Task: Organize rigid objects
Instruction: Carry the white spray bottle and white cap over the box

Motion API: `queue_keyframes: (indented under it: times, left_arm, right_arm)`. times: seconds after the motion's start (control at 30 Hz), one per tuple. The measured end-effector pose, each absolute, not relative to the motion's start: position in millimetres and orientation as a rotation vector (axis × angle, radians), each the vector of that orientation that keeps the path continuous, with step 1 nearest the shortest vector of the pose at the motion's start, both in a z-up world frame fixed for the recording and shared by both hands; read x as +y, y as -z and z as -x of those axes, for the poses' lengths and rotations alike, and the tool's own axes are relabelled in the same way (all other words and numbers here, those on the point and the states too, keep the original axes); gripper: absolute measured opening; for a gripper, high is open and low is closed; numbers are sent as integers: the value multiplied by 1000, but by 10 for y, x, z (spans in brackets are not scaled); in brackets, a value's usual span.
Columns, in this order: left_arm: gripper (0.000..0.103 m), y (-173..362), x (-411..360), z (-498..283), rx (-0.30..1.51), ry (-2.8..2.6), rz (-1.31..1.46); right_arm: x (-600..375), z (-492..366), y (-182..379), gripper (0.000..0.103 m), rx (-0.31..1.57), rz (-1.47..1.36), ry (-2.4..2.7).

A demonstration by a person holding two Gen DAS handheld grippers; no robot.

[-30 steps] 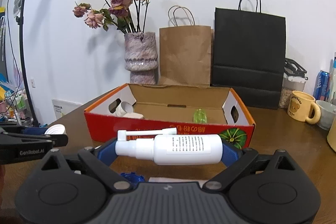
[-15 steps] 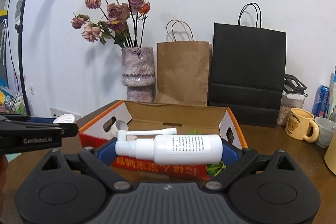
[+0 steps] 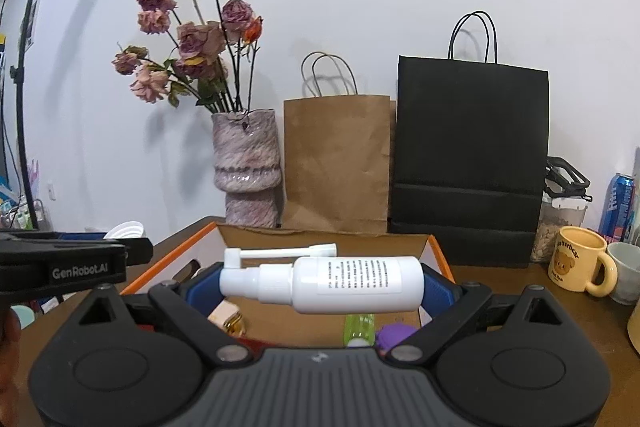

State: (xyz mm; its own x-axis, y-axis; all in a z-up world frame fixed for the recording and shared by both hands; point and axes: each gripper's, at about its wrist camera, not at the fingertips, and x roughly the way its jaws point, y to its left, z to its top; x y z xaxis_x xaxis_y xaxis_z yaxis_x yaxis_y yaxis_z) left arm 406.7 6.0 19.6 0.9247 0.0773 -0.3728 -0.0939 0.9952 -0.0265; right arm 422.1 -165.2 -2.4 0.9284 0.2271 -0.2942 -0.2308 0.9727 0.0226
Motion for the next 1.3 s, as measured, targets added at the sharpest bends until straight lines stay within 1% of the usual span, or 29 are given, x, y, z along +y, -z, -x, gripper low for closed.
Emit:
queue_keyframes:
  times: [0.67, 1.3]
  left_arm:
    - [41, -58, -28, -4819, 412, -110, 27]
    - [42, 168, -17, -5300, 469, -119, -18]
  right_arm:
    - [-1737, -4999, 120, 97, 334, 22, -202]
    - [-1750, -5425, 364, 97, 407, 93, -201]
